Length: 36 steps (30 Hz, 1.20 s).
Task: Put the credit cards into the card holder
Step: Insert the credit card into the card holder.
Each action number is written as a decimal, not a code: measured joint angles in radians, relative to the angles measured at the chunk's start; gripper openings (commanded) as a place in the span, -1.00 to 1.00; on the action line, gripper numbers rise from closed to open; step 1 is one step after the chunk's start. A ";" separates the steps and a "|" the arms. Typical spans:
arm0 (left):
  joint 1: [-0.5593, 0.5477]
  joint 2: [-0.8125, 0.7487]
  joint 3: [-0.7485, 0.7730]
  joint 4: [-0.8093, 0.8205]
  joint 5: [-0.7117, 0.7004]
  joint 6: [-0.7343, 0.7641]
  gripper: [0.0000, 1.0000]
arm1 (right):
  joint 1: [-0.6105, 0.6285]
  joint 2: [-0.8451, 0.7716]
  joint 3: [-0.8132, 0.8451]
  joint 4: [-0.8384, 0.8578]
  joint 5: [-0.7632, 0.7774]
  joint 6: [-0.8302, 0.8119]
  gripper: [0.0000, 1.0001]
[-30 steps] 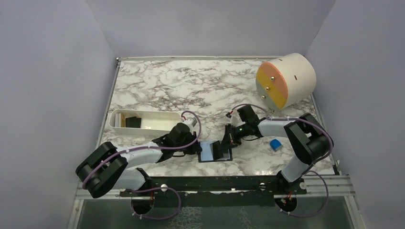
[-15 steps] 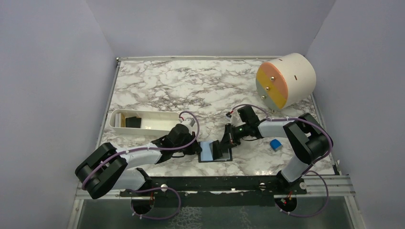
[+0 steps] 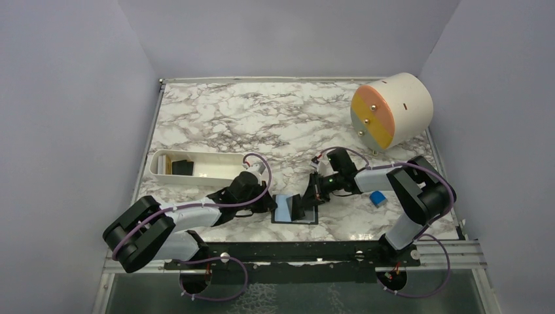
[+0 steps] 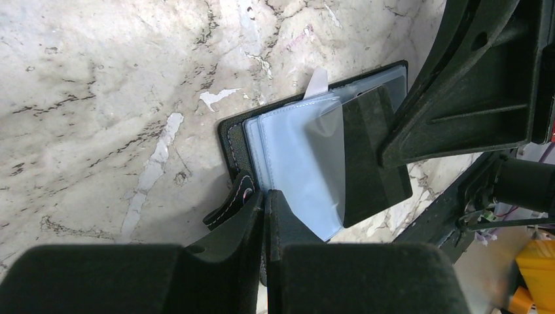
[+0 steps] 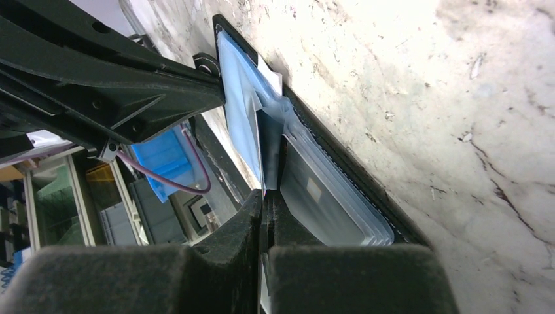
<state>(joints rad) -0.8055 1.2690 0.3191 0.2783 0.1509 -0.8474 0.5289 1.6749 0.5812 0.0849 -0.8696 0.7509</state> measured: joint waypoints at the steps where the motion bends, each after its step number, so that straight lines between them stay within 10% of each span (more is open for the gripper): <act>1: 0.000 0.000 0.000 0.000 0.000 -0.001 -0.84 | 0.000 0.000 0.000 -0.002 0.003 0.000 -0.98; 36: -0.002 -0.008 -0.029 0.035 -0.011 -0.077 -0.84 | 0.001 -0.073 -0.080 0.088 0.094 0.005 -0.98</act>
<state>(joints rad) -0.8070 1.2610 0.2897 0.3138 0.1402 -0.9245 0.5301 1.6020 0.5014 0.1730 -0.7753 0.7563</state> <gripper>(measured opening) 0.082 0.015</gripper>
